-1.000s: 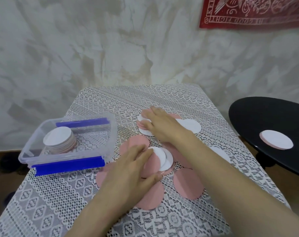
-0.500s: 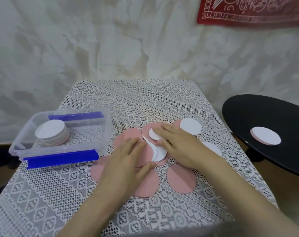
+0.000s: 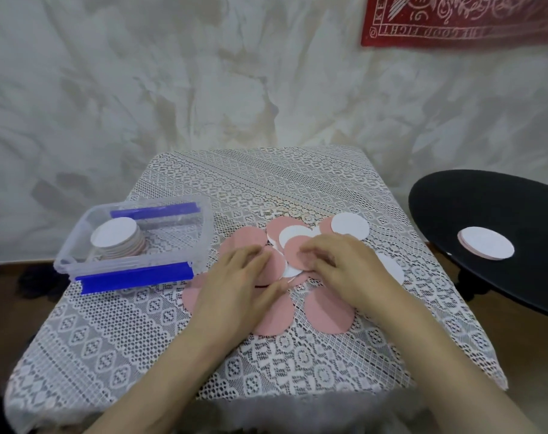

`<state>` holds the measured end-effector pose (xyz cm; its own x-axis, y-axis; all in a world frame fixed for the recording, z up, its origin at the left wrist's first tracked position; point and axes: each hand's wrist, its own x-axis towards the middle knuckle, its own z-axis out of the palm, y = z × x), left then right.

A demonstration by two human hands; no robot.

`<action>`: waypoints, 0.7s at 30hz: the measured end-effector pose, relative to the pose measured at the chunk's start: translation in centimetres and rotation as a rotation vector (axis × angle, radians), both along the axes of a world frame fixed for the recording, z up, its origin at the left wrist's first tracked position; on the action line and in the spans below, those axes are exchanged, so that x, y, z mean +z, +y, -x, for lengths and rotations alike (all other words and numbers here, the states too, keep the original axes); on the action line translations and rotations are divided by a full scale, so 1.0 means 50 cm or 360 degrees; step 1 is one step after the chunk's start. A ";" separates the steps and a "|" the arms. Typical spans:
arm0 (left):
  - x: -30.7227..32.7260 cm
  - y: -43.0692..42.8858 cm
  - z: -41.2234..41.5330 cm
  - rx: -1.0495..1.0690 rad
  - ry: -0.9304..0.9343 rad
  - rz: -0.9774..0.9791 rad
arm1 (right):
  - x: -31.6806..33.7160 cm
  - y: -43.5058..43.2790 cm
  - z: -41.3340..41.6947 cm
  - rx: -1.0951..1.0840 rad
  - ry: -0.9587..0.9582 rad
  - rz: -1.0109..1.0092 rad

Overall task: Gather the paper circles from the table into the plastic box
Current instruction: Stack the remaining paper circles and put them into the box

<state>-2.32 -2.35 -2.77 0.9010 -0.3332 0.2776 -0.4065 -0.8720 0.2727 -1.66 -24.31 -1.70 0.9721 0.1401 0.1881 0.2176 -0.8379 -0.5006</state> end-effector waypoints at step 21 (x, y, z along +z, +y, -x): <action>-0.001 0.038 -0.007 -0.0053 0.0064 0.0329 | 0.009 0.006 -0.027 -0.0201 0.0213 -0.0655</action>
<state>-1.98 -0.43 -2.83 0.9022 -0.3028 0.3071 -0.4193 -0.7821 0.4610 -0.33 -24.03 -1.24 0.9963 -0.0412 0.0749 0.0373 -0.5788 -0.8146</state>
